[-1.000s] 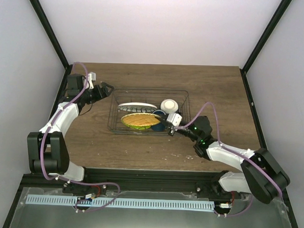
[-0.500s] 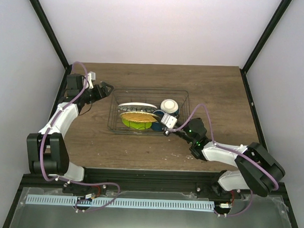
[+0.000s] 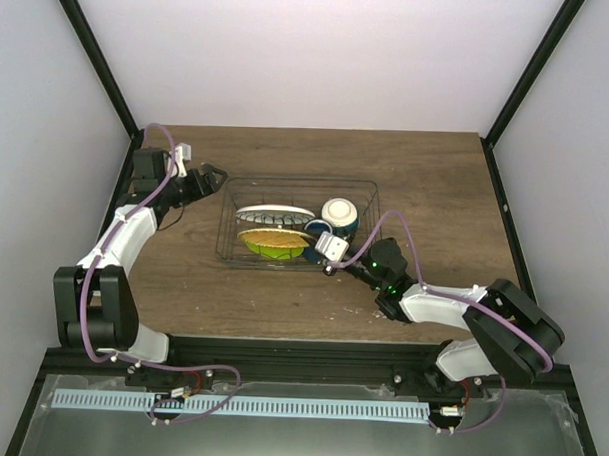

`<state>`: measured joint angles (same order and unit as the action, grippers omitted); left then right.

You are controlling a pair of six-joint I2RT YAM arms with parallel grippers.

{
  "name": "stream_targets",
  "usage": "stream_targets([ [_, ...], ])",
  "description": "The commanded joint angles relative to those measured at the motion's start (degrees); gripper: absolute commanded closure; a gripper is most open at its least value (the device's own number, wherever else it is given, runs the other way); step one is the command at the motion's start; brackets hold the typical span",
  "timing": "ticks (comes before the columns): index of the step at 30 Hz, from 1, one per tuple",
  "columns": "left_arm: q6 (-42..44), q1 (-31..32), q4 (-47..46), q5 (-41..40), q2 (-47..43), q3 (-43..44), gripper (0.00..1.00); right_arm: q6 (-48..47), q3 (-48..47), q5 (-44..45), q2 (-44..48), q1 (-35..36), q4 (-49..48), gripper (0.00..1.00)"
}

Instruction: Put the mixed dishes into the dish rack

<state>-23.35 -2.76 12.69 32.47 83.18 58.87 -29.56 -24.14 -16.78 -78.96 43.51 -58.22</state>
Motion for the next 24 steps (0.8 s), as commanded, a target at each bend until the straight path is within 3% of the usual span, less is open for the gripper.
stream_targets([
  [1,0.7,-0.5,-1.0,1.1,-0.9,0.1,0.1,-0.5,-1.5,-0.1,-0.3,0.7,-2.3,0.99],
  [15,0.5,-0.8,-2.0,1.7,-0.9,-0.9,0.09,1.1,-3.3,-3.0,-5.6,0.8,2.1,0.99],
  [24,0.0,-0.8,-2.8,2.3,-0.9,-1.4,0.09,2.8,-4.8,-2.8,-4.7,1.9,7.1,0.74],
])
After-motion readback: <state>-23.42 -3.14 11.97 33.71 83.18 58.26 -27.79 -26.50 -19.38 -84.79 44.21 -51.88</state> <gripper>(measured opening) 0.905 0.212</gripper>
